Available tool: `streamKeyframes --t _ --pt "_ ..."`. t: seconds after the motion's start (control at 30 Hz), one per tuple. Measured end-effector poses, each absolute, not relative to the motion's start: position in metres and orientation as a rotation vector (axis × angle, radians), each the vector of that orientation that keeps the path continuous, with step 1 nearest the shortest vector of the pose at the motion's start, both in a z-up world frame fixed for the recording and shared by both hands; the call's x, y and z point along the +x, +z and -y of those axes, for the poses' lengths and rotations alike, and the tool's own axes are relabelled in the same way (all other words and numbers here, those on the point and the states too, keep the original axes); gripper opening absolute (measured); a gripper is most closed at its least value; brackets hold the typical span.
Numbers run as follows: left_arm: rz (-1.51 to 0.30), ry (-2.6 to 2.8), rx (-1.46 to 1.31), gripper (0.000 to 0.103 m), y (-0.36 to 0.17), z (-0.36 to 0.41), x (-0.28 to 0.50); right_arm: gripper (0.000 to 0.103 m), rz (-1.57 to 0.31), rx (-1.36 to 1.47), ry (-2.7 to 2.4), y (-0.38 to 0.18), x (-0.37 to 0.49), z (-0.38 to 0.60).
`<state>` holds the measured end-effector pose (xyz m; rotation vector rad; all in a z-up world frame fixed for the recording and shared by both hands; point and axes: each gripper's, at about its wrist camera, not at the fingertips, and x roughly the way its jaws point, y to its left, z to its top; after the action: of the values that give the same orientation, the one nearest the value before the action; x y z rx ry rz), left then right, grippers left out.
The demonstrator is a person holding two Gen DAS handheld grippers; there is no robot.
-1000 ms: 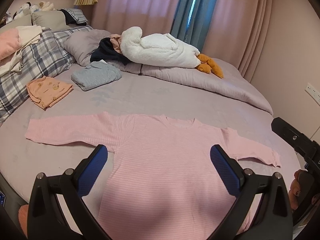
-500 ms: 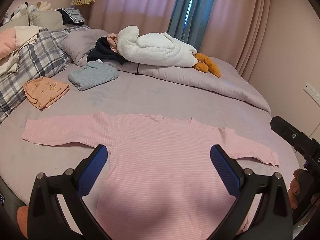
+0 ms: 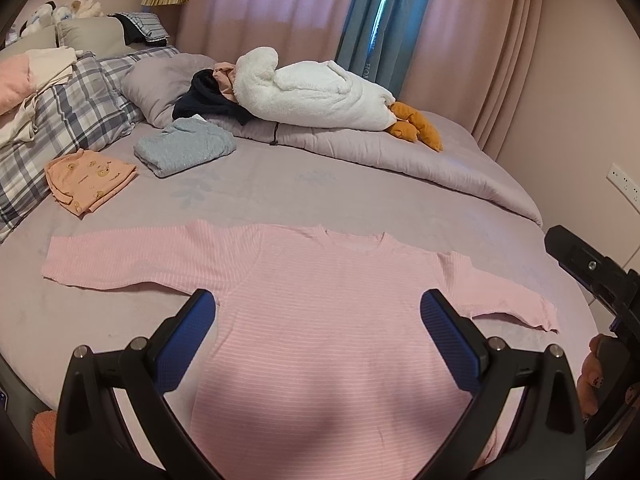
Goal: Fold small clothes
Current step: 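Move both tools over the pink striped shirt toward its sleeves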
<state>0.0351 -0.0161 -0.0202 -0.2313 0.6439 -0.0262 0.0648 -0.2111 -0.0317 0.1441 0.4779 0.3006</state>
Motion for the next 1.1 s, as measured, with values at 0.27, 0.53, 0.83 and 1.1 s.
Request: streamKeyframes --t 0.27,0.53,0.83,1.1 --pt "-0.656 -0.041 -0.235 0.102 -0.023 0.014 0.041 0.102 -0.496 0.133 0.282 -0.036 0.068 0.202" --pt "-0.674 -0.037 -0.238 0.102 -0.032 0.013 0.054 0.102 -0.533 0.158 0.273 -0.044 0.078 0.204" --pt "-0.708 -0.050 -0.247 0.102 -0.044 0.015 0.074 0.102 -0.574 0.218 0.222 -0.052 0.093 0.226" --pt "-0.750 -0.082 -0.251 0.101 -0.060 0.028 0.091 0.102 -0.605 0.294 0.146 -0.061 0.107 0.260"
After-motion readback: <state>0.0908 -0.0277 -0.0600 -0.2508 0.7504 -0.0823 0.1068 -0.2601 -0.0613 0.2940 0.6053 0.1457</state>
